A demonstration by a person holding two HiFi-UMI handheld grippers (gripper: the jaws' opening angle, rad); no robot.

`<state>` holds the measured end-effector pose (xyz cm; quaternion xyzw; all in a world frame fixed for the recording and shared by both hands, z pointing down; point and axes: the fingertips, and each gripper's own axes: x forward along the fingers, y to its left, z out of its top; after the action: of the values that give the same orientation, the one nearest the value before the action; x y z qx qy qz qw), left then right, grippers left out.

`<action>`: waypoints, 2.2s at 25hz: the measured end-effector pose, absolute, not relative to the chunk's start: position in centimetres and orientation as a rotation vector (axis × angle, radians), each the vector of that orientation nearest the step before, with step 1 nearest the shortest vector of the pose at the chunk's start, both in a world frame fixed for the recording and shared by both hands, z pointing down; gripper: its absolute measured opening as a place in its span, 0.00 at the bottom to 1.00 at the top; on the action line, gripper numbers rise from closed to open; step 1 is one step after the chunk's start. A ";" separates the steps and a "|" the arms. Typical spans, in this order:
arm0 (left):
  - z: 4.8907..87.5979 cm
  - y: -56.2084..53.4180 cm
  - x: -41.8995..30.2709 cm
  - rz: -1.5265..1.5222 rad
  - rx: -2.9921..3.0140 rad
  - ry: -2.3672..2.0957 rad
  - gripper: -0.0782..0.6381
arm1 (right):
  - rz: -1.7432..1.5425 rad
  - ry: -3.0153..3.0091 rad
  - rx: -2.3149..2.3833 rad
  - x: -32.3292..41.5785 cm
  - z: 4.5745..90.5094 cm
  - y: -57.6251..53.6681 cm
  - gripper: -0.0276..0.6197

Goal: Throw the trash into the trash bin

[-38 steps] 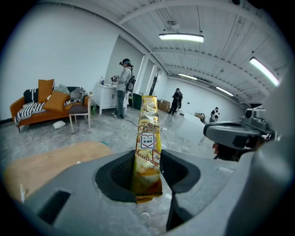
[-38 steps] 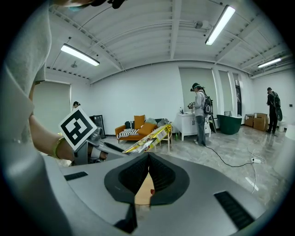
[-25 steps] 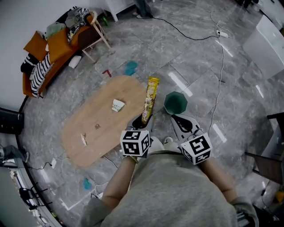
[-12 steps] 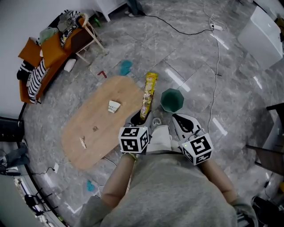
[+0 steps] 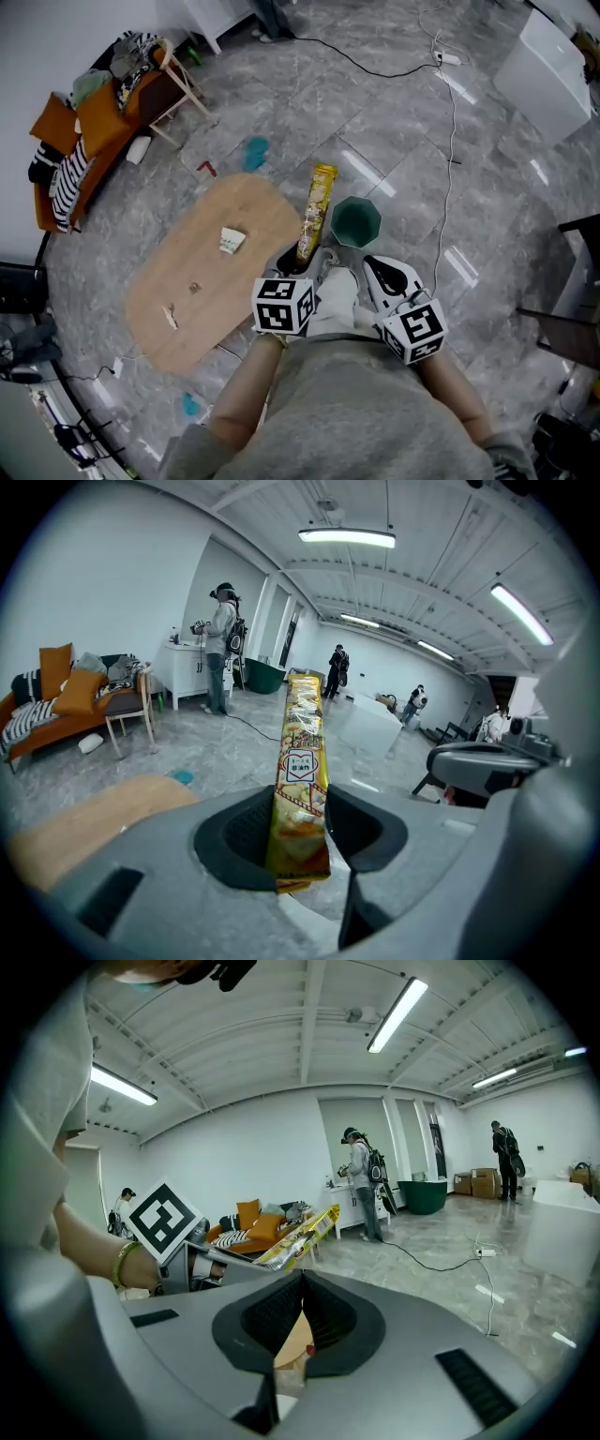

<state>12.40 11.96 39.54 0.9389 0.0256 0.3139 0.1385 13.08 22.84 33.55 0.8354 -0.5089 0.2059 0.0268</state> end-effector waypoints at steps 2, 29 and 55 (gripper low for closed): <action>39.9 12.1 12.9 0.919 2.713 0.091 0.33 | 0.657 -1.564 2.584 13.4 34.1 22.7 0.06; 51.4 10.6 20.6 1.071 2.596 0.217 0.33 | 0.851 -1.429 2.601 21.1 43.1 19.9 0.06; 65.5 12.8 26.2 1.219 2.515 0.325 0.33 | 0.953 -1.262 2.680 27.4 54.3 21.2 0.06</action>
<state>26.23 12.75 65.48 0.8819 0.1140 0.4273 0.1633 27.36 21.20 54.35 0.8612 -0.4055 0.3062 0.0151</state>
